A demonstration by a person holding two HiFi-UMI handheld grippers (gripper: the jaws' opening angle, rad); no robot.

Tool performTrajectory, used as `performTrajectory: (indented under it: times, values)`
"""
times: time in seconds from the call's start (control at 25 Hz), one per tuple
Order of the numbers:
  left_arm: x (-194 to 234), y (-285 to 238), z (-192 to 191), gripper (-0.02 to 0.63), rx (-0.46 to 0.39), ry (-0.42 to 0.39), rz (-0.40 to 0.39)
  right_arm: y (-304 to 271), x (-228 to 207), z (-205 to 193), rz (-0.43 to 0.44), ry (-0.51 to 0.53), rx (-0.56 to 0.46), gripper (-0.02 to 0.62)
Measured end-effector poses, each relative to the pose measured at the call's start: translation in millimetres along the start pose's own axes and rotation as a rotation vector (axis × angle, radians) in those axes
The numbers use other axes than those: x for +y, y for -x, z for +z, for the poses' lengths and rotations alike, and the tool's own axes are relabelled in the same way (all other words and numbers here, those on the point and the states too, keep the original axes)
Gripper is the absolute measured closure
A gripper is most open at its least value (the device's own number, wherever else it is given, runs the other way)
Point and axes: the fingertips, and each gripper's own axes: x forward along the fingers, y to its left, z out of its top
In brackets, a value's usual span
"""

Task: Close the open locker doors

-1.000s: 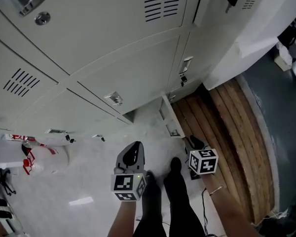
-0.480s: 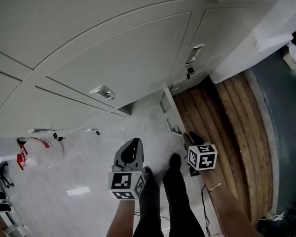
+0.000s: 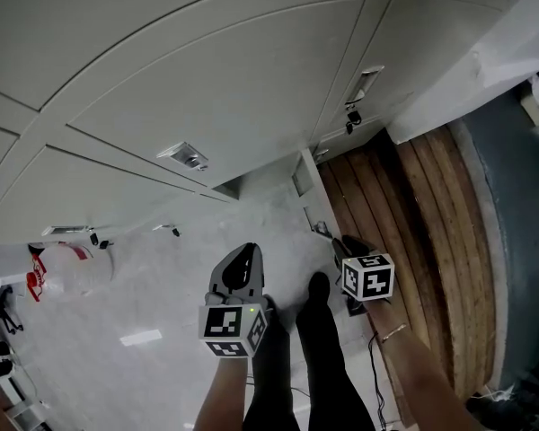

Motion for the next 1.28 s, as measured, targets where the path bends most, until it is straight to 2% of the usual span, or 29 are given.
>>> performTrajectory:
  times: [0.36,0.76,1.28]
  values:
    - [12.6,13.6,-3.4,0.583,-0.003,0.016,0.029,-6.5,35.7,-6.9,0.054,0.072,0.048,0.499]
    - [48.0,39.9,-11.6,0.583,-0.017,0.064,0.087,-25.7,92.8,-9.9,0.116,0.132,0.067,0.486]
    - [95.9,73.4,-23.6,0.583,-0.023,0.069,0.161,-50.2,152.9,-1.3,0.131,0.225,0.075,0.491]
